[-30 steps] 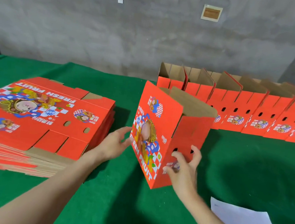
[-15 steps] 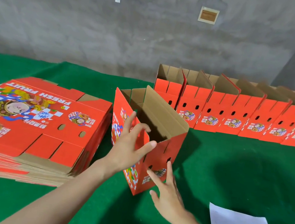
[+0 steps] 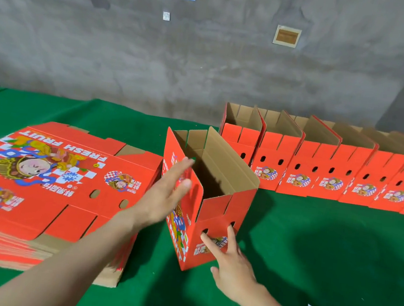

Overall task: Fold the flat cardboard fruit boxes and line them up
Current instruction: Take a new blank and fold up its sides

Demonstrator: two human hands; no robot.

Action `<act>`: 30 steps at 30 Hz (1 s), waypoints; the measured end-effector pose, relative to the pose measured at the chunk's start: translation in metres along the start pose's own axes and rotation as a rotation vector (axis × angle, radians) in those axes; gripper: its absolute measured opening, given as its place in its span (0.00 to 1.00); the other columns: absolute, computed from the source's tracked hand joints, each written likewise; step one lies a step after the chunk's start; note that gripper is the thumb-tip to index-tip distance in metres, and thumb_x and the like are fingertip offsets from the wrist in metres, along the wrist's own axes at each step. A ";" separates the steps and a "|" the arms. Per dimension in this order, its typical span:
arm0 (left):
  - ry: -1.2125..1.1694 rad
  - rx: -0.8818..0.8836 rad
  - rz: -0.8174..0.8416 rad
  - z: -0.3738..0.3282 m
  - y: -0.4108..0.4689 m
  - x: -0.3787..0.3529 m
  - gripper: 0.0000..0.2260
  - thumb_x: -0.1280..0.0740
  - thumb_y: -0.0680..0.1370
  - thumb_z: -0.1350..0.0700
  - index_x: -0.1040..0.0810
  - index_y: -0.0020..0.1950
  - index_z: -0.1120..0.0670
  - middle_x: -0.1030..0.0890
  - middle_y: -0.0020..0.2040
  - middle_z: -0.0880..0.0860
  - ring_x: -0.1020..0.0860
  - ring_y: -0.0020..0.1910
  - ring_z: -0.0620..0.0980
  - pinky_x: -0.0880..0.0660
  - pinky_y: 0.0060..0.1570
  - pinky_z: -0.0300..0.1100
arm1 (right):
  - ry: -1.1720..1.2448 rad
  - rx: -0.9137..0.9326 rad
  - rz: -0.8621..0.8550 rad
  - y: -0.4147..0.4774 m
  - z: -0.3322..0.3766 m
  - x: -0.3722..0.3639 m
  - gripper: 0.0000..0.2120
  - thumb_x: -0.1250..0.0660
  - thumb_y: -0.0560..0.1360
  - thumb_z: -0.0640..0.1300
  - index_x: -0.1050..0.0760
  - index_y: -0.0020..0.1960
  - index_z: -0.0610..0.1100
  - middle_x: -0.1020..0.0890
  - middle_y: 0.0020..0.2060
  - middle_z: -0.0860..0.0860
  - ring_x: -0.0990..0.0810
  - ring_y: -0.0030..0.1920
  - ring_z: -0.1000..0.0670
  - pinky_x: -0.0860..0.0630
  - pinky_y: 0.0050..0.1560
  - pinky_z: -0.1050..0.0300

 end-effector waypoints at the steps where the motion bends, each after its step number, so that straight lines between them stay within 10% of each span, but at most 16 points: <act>1: 0.015 0.050 -0.033 0.016 0.002 0.010 0.22 0.44 0.81 0.46 0.41 0.75 0.46 0.43 0.75 0.44 0.44 0.73 0.37 0.46 0.71 0.33 | -0.007 -0.008 0.006 0.007 0.002 0.001 0.40 0.39 0.78 0.44 0.63 0.71 0.73 0.73 0.73 0.44 0.38 0.73 0.42 0.33 0.69 0.51; 7: 0.789 0.639 0.150 0.126 0.006 0.065 0.26 0.49 0.82 0.44 0.43 0.76 0.56 0.50 0.79 0.53 0.54 0.77 0.54 0.51 0.74 0.56 | -0.043 -0.065 0.028 0.052 0.019 -0.001 0.43 0.39 0.78 0.44 0.68 0.69 0.72 0.72 0.73 0.41 0.29 0.65 0.41 0.29 0.64 0.50; 24: 0.942 0.471 0.103 0.171 -0.002 0.055 0.44 0.71 0.67 0.31 0.53 0.78 0.50 0.56 0.79 0.49 0.60 0.77 0.51 0.63 0.73 0.53 | -0.125 -0.155 -0.012 0.284 0.055 0.027 0.49 0.38 0.73 0.34 0.68 0.72 0.68 0.67 0.73 0.36 0.41 0.74 0.38 0.27 0.60 0.49; 30: 0.964 0.454 0.049 0.182 -0.001 0.053 0.43 0.72 0.66 0.30 0.52 0.77 0.47 0.55 0.78 0.47 0.60 0.77 0.49 0.62 0.73 0.52 | -0.177 -0.199 -0.009 0.349 0.038 0.044 0.51 0.37 0.73 0.33 0.69 0.72 0.67 0.63 0.74 0.35 0.28 0.64 0.39 0.23 0.54 0.49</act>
Point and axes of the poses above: each hand's wrist, its own y-axis towards the middle knuckle, its own x-axis out of the back of the hand, z = x × y, the point moved 2 cm from there along y, towards the middle knuckle
